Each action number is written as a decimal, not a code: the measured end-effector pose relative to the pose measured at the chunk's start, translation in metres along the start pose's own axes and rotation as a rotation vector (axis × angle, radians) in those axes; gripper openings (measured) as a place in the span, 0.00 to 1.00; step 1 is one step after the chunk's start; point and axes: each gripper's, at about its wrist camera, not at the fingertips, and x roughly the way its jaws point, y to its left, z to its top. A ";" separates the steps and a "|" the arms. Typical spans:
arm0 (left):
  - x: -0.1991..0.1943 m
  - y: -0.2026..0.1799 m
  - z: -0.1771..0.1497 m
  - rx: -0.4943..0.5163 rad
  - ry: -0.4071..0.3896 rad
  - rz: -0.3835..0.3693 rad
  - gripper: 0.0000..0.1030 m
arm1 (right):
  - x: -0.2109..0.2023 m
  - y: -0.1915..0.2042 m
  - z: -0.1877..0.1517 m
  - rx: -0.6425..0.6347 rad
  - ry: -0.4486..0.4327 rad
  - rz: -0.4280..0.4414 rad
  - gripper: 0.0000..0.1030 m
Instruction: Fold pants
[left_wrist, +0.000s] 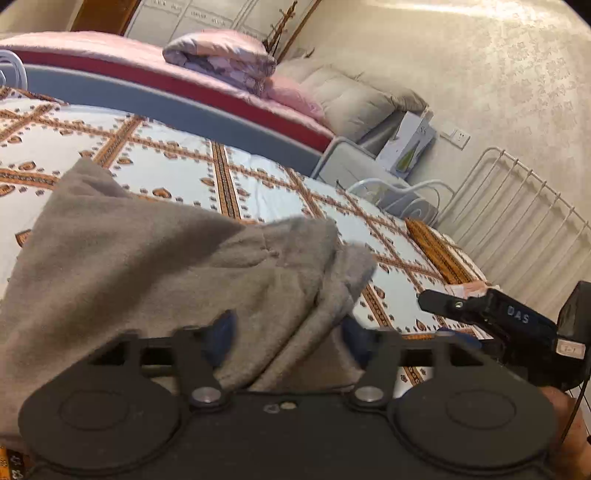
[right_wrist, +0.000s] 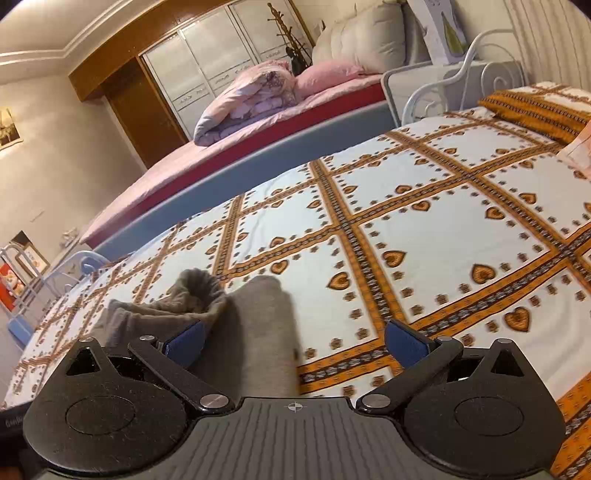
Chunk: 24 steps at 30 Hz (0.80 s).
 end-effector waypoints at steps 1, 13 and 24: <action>-0.003 0.000 0.000 0.005 -0.018 0.000 0.70 | 0.002 0.003 0.000 -0.001 -0.001 0.001 1.00; -0.043 0.042 0.013 -0.054 -0.061 0.165 0.68 | 0.021 0.012 -0.007 0.058 0.065 0.088 1.00; -0.105 0.110 -0.004 -0.085 0.035 0.429 0.66 | 0.036 -0.012 -0.021 0.368 0.229 0.196 0.99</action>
